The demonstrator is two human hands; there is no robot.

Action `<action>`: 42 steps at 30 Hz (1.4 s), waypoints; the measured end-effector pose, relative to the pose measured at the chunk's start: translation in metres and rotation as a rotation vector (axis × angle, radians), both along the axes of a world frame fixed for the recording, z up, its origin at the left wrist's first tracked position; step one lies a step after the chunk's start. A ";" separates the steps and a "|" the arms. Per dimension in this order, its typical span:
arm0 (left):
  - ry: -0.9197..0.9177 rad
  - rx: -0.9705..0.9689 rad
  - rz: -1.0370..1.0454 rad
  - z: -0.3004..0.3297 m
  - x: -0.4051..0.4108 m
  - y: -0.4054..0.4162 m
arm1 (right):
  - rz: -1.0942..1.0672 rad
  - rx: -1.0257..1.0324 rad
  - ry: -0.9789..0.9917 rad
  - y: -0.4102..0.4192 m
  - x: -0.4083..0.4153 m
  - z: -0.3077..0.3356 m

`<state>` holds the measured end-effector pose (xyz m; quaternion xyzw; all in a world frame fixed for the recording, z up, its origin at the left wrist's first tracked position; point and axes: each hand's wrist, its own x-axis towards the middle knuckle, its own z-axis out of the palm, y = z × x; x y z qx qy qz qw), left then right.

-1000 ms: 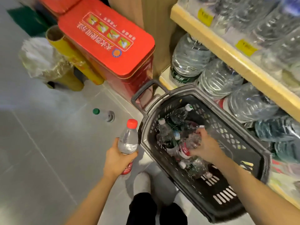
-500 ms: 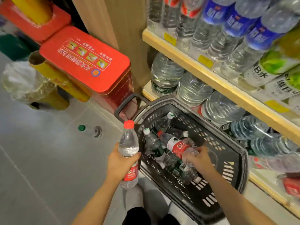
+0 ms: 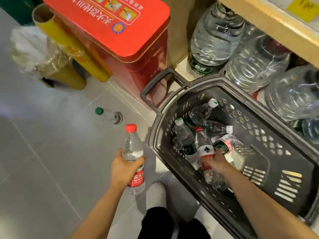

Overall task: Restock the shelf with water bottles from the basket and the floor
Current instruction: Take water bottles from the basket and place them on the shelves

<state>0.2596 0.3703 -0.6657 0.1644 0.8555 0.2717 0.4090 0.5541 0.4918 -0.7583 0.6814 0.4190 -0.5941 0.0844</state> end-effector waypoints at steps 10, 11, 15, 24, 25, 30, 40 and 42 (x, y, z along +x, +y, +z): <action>0.029 0.001 -0.013 0.036 -0.001 0.007 | 0.027 0.107 0.034 -0.002 -0.014 0.097; 0.032 0.007 -0.010 0.055 -0.001 0.012 | 0.020 0.137 0.058 -0.001 -0.013 0.117; 0.046 0.069 0.007 0.141 -0.001 0.030 | -0.071 0.173 0.125 0.011 -0.005 0.207; 0.179 0.265 -0.088 0.366 0.021 0.079 | -0.055 0.402 0.314 0.043 -0.004 0.435; 0.189 0.291 -0.107 0.385 0.024 0.081 | -0.080 0.427 0.337 0.044 -0.002 0.453; 0.246 0.446 -0.156 0.477 0.032 0.096 | -0.101 0.558 0.396 0.057 -0.003 0.548; 0.380 0.710 -0.270 0.635 0.006 0.154 | 0.022 0.957 0.442 0.088 -0.036 0.722; 0.364 0.788 -0.312 0.663 -0.005 0.170 | -0.012 1.062 0.452 0.093 -0.050 0.750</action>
